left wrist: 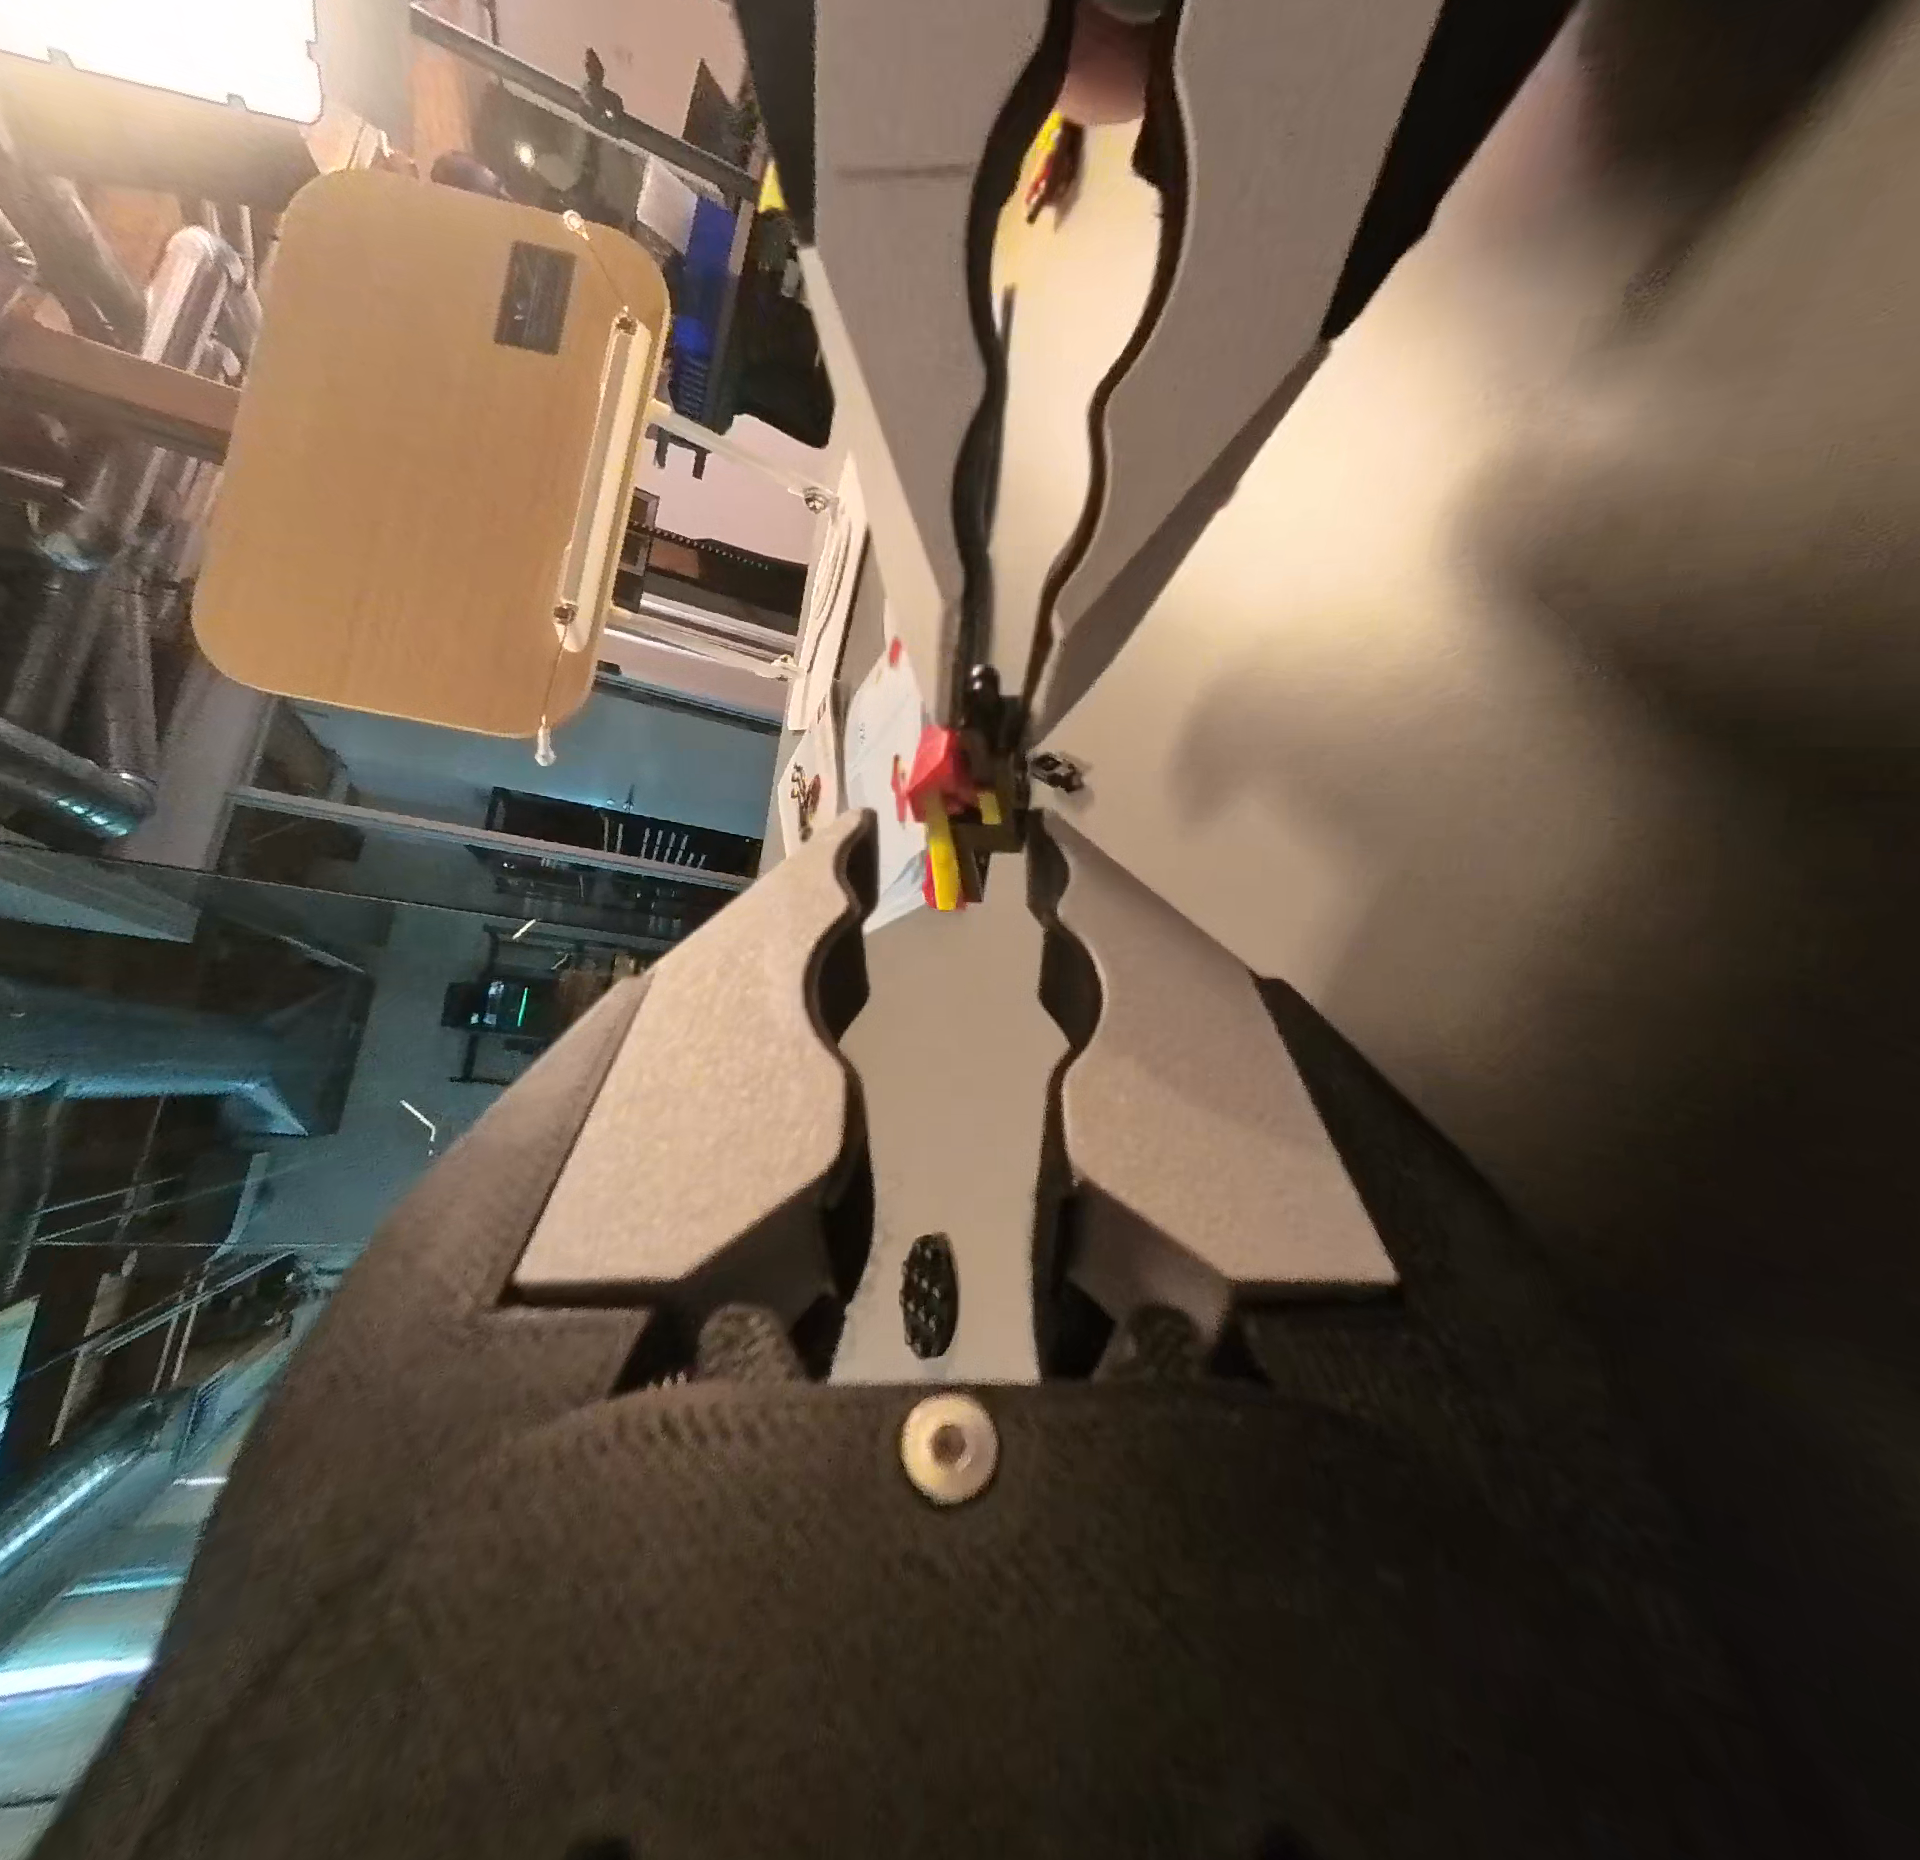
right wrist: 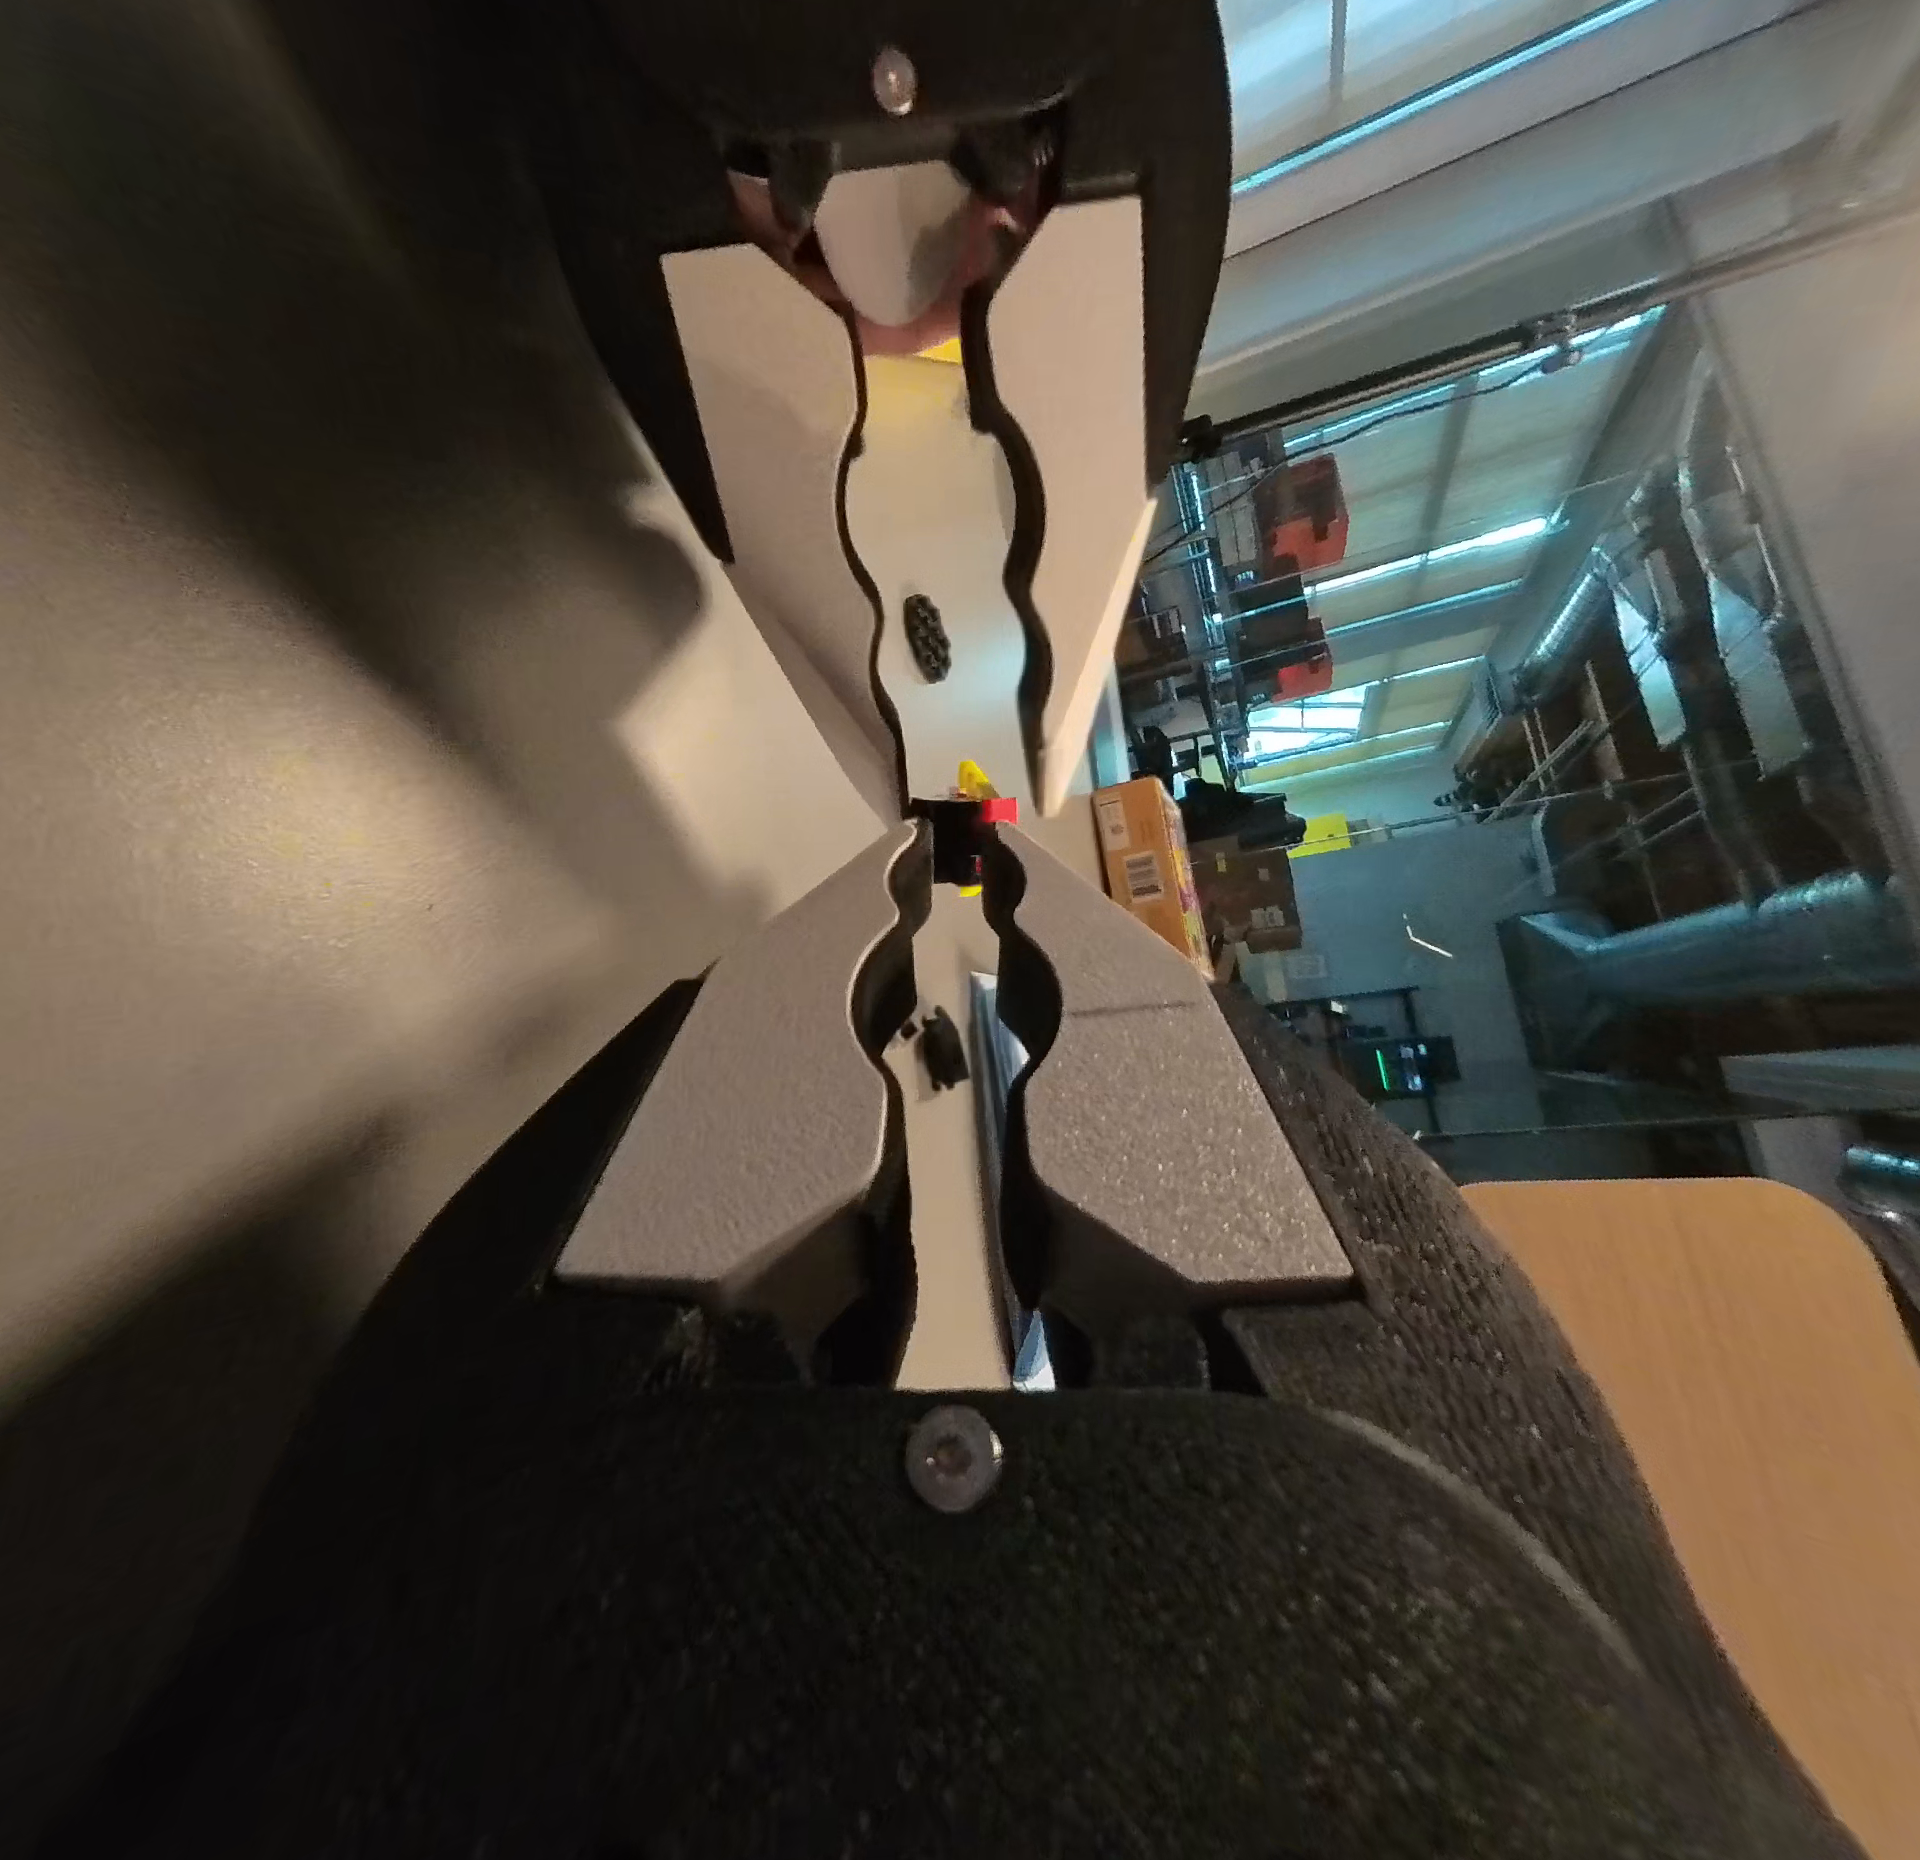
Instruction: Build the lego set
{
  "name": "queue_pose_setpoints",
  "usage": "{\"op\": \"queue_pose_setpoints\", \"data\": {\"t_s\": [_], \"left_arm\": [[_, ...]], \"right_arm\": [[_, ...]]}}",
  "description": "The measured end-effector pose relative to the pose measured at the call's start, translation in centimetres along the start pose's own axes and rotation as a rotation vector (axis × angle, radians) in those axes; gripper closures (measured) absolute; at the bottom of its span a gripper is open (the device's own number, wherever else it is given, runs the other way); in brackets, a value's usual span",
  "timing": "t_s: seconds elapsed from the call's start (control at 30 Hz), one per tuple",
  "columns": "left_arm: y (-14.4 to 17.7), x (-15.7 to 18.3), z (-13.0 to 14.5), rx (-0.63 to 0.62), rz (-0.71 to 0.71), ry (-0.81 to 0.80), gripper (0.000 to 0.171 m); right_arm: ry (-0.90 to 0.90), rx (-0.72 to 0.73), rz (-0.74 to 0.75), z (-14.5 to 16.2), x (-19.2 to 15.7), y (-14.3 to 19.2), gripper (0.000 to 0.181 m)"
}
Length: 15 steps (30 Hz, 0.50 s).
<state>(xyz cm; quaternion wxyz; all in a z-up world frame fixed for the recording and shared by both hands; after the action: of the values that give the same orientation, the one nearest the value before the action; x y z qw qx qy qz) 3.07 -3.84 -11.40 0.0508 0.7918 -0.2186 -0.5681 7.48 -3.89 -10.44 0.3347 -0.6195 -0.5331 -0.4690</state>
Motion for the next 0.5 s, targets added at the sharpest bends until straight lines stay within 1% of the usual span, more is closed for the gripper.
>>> {"op": "queue_pose_setpoints", "data": {"t_s": [0.03, 0.13, 0.17, 0.3, 0.33, 0.37, 0.5], "left_arm": [[-0.2, 0.2, -0.1, -0.008, 0.008, -0.022, 0.151], [-0.7, 0.3, -0.6, -0.040, -0.014, -0.119, 0.153], [-0.9, 0.3, -0.8, -0.044, -0.019, -0.144, 0.153], [-1.3, 0.1, -1.8, -0.026, -0.028, -0.178, 0.154], [-1.4, 0.1, -2.1, -0.013, -0.023, -0.172, 0.154], [-1.4, 0.1, -2.4, -0.001, -0.014, -0.168, 0.154], [-1.6, 0.3, -3.0, 0.020, 0.000, -0.181, 0.154]], "right_arm": [[0.001, -0.001, -0.005, 0.0, -0.1, 0.0, 0.175], [-0.005, 0.022, -0.047, -0.1, -0.7, 0.1, 0.178], [-0.010, 0.040, -0.063, -0.2, -0.8, 0.2, 0.177], [-0.043, 0.026, -0.060, 0.6, -0.2, 0.1, 0.153], [-0.040, 0.029, -0.059, 0.6, -0.2, 0.1, 0.152], [-0.025, 0.031, -0.052, 0.7, -0.2, 0.1, 0.152], [0.084, 0.042, -0.041, 0.3, -0.8, 0.2, 0.161]]}}
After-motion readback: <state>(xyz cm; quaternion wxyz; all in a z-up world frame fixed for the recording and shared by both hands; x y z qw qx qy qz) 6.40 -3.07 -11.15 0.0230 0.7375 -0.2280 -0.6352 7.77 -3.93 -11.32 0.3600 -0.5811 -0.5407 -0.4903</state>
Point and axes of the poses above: each gripper's, where its closed fingertips meet, y back along the fingers, z out of its underside, x = y × z across the jaws, the point moved 2 cm from there along y, back along the fingers, and after that the axes turned 7 degrees about z, right-handed, at the moved point
